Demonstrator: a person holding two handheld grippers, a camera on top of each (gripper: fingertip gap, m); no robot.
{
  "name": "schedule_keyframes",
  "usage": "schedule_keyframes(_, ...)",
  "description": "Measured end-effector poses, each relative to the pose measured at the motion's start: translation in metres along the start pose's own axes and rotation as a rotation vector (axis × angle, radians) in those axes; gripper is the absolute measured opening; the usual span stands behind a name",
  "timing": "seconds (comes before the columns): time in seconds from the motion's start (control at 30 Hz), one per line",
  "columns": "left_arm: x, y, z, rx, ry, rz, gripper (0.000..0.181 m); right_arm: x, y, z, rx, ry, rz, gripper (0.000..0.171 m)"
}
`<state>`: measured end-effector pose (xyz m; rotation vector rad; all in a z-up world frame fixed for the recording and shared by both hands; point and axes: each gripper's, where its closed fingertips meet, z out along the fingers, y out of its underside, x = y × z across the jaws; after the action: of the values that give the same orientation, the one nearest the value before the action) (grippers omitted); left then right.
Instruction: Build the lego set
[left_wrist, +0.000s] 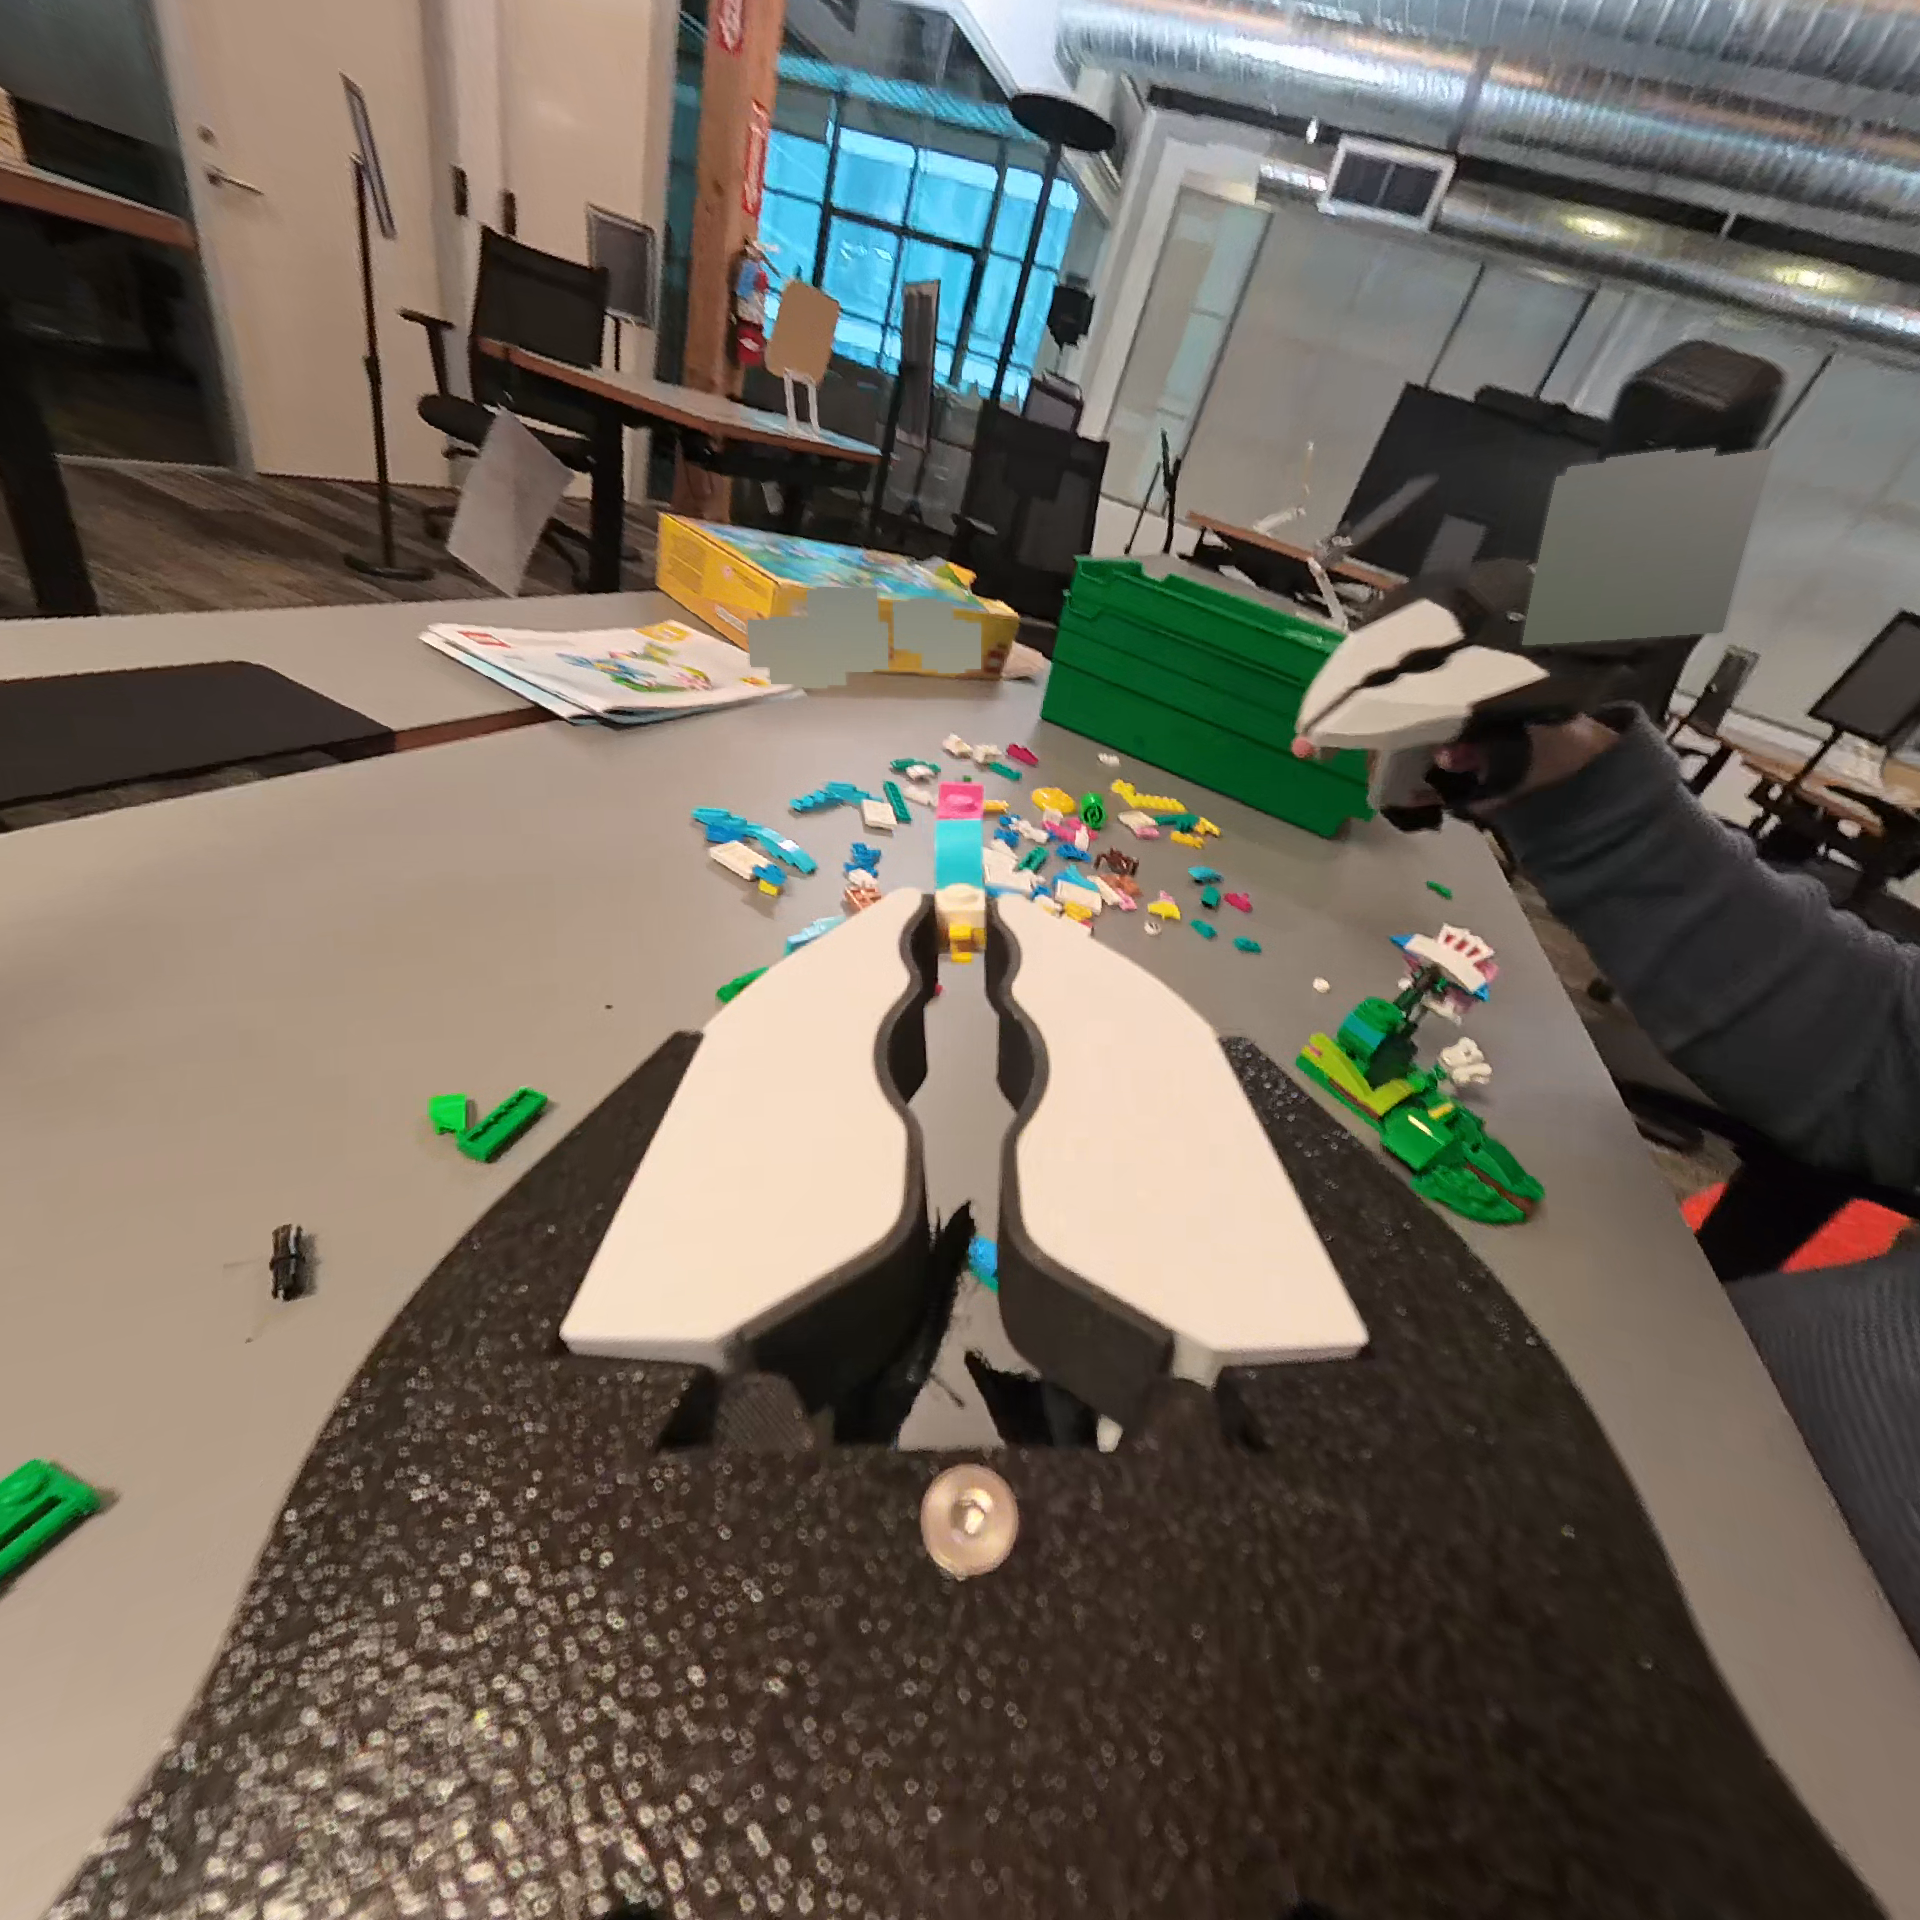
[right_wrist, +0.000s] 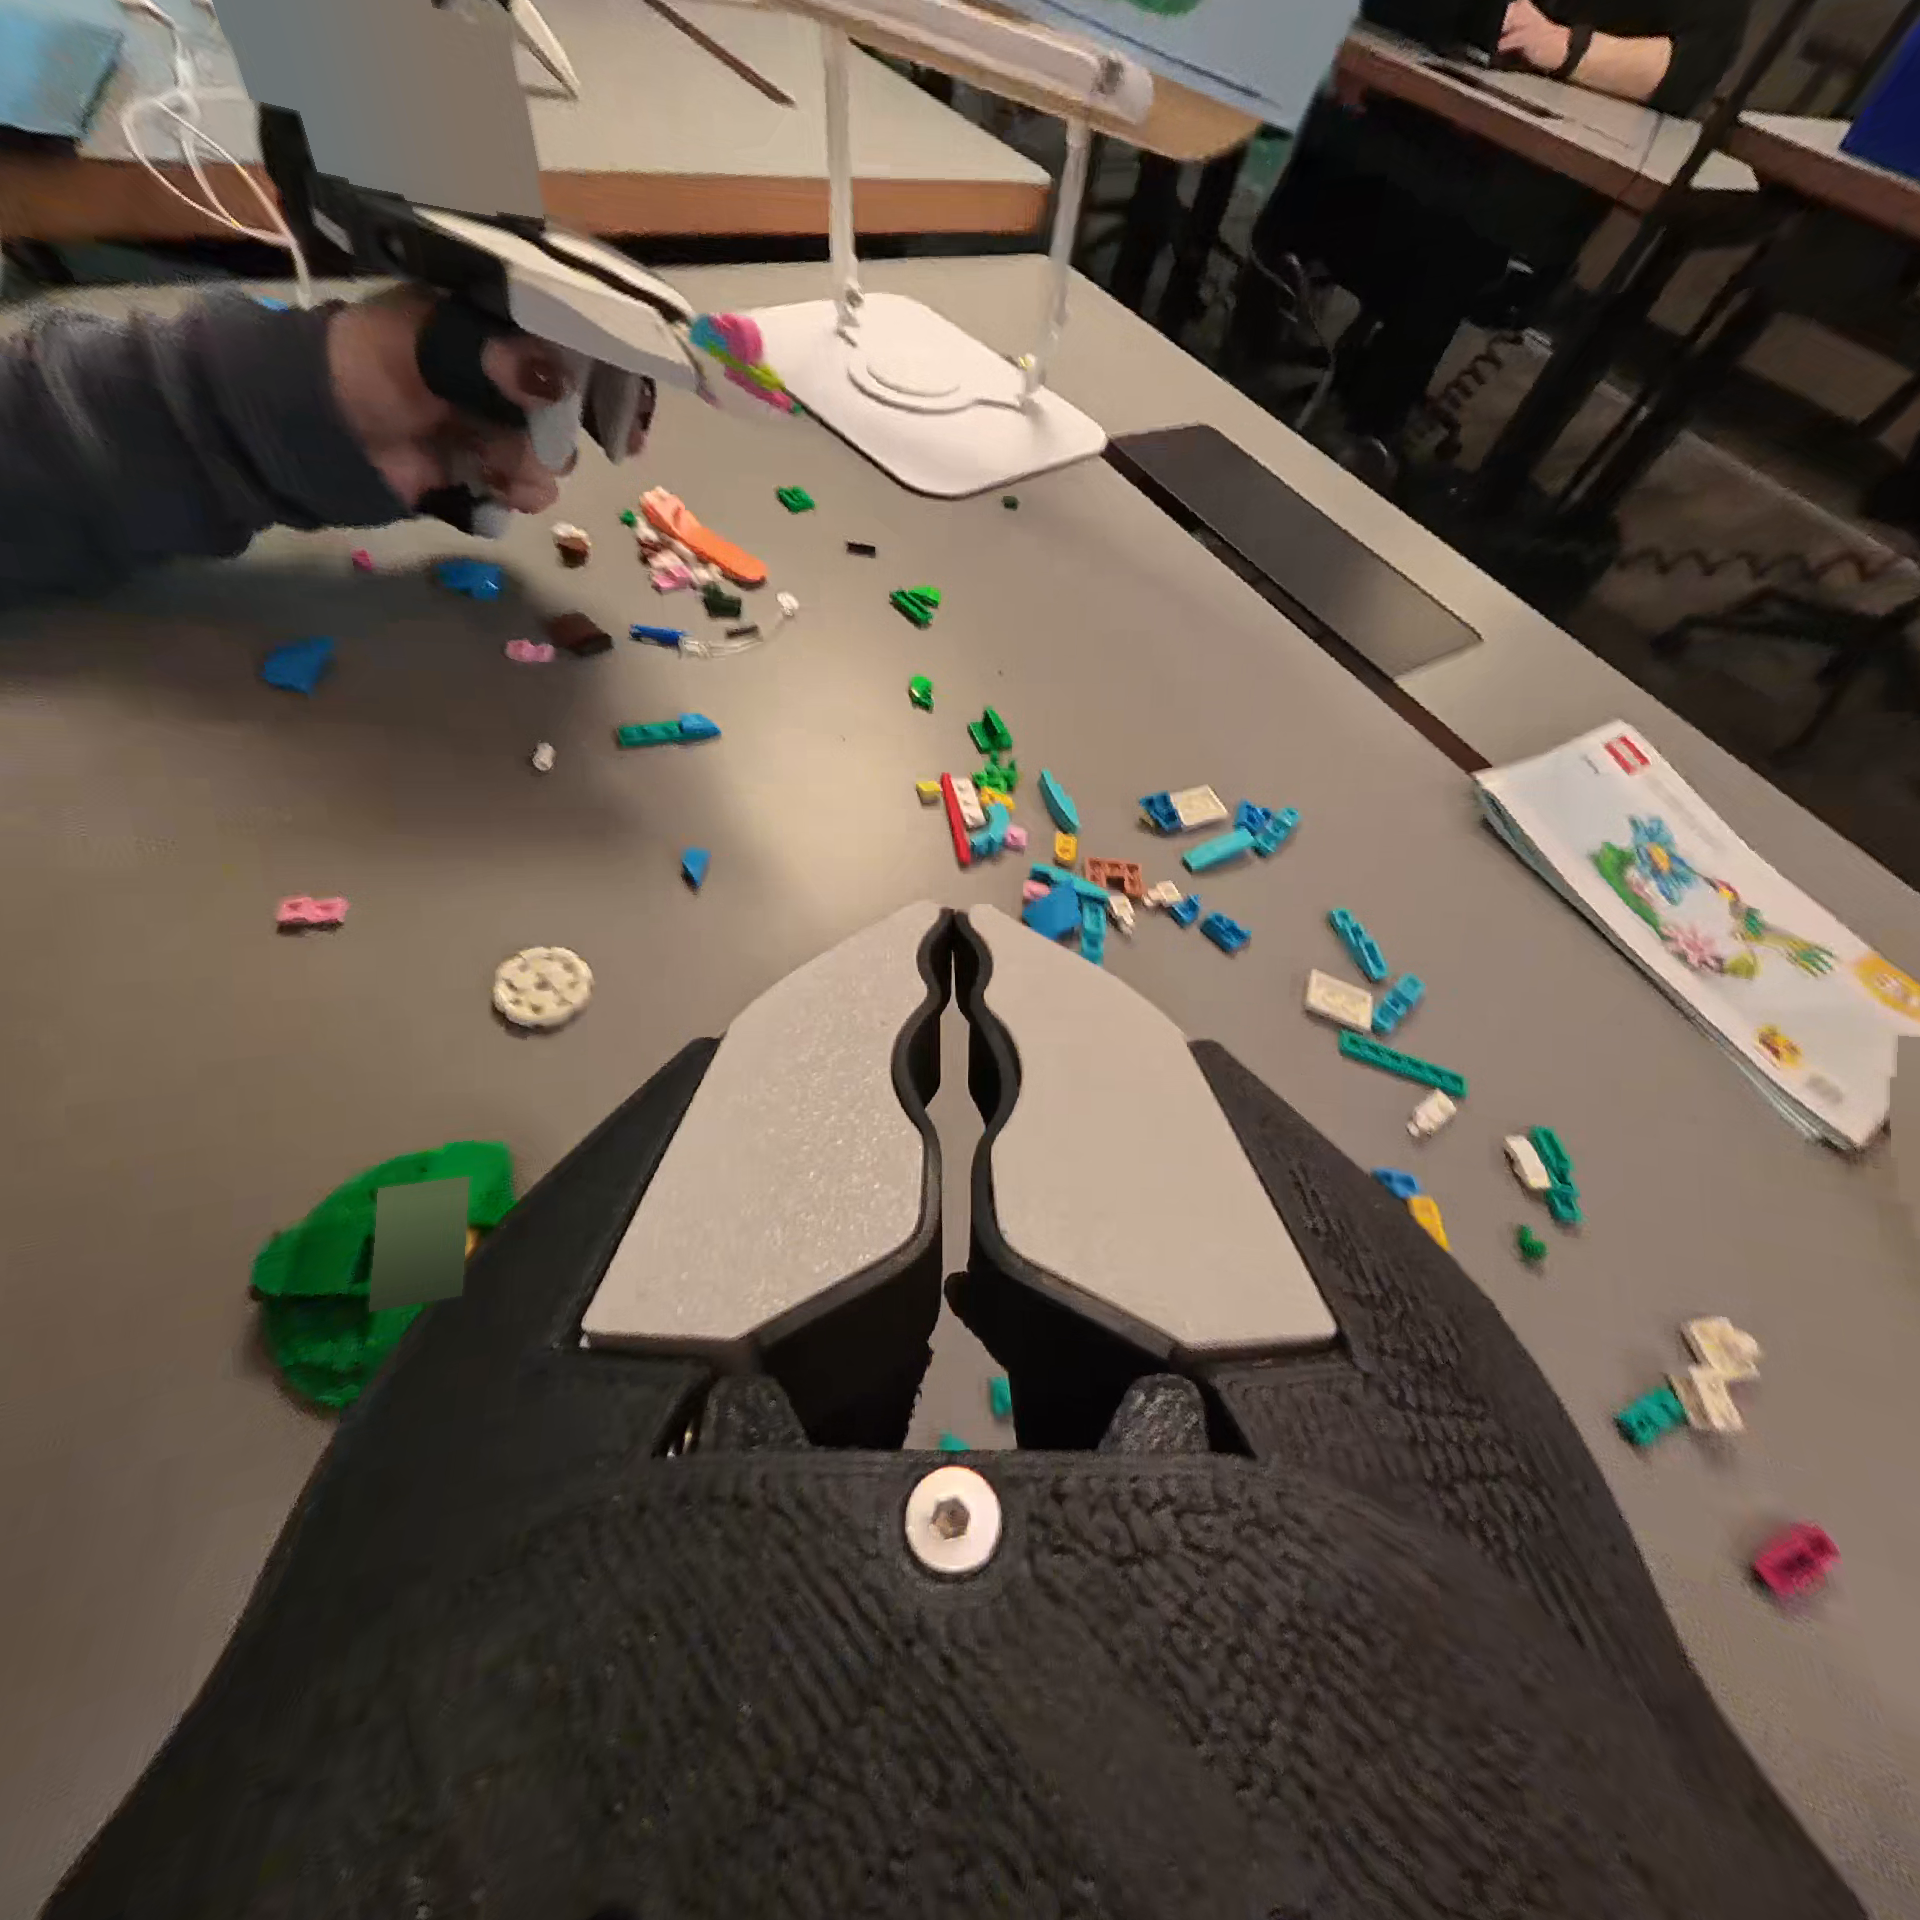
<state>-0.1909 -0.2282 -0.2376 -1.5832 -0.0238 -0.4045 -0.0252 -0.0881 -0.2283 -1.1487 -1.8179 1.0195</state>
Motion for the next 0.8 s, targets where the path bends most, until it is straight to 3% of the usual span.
schedule_keyframes(0.2,0.002,0.003,0.000,-0.023,0.016,0.009,0.008,0.016,0.010,0.025,-0.072,-0.017,-0.057,0.000)
schedule_keyframes(0.37,0.003,0.009,0.003,-0.048,0.030,0.008,0.008,0.008,0.013,0.098,-0.190,-0.193,-0.223,0.009)
schedule_keyframes(0.53,0.006,0.013,0.004,-0.077,0.050,0.048,0.008,0.029,0.038,0.162,-0.374,-0.300,-0.284,0.020)
schedule_keyframes(0.8,0.009,0.009,0.001,-0.065,0.072,0.052,0.008,0.041,0.050,0.191,-0.492,-0.449,-0.189,0.016)
